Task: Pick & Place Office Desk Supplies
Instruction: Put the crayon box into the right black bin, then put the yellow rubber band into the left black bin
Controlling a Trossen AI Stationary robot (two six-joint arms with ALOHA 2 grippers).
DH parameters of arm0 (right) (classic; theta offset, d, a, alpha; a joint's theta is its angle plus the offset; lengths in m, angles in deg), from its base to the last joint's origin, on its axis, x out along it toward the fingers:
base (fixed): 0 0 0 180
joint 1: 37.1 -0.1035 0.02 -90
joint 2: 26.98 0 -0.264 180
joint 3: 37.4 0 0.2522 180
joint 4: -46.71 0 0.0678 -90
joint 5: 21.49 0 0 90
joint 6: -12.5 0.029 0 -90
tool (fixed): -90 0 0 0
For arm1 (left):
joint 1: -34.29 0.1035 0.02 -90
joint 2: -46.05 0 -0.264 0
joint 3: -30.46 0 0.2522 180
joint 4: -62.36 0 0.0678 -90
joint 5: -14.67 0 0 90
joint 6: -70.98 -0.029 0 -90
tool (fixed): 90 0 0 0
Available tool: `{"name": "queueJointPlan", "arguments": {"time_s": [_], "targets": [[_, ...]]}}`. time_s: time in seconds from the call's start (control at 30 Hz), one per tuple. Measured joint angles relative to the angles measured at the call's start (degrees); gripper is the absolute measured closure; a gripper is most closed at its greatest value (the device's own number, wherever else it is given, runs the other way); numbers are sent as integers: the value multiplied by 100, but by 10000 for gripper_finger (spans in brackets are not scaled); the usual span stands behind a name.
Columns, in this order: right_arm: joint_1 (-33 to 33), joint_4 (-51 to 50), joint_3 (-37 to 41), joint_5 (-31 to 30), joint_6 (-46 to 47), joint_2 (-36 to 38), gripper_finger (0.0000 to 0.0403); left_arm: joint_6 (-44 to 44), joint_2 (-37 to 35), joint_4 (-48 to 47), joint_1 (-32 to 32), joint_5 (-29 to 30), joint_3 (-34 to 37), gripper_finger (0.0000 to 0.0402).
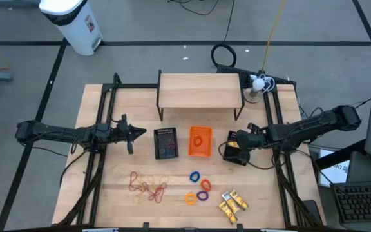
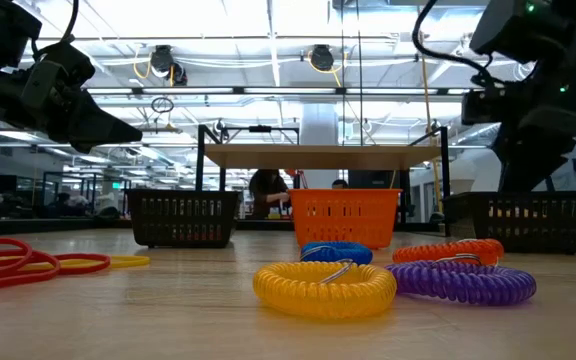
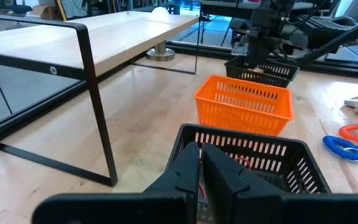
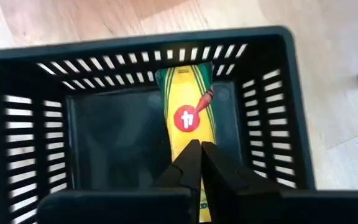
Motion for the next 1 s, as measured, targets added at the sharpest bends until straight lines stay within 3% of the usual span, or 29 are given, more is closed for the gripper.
{"name": "queueJointPlan", "arguments": {"time_s": [0.27,0.47,0.6,1.0], "targets": [[11,15,0,133,11,-382,402,1,-1,0,-1,0,0,382],[11,106,-1,131,-201,-184,402,2,-1,0,1,2,0,382],[-59,385,-99,117,-553,376,402,2,-1,-1,-1,2,0,382],[-764,3235,296,297,-2802,3011,402,3,0,-116,0,2,0,382]]}}
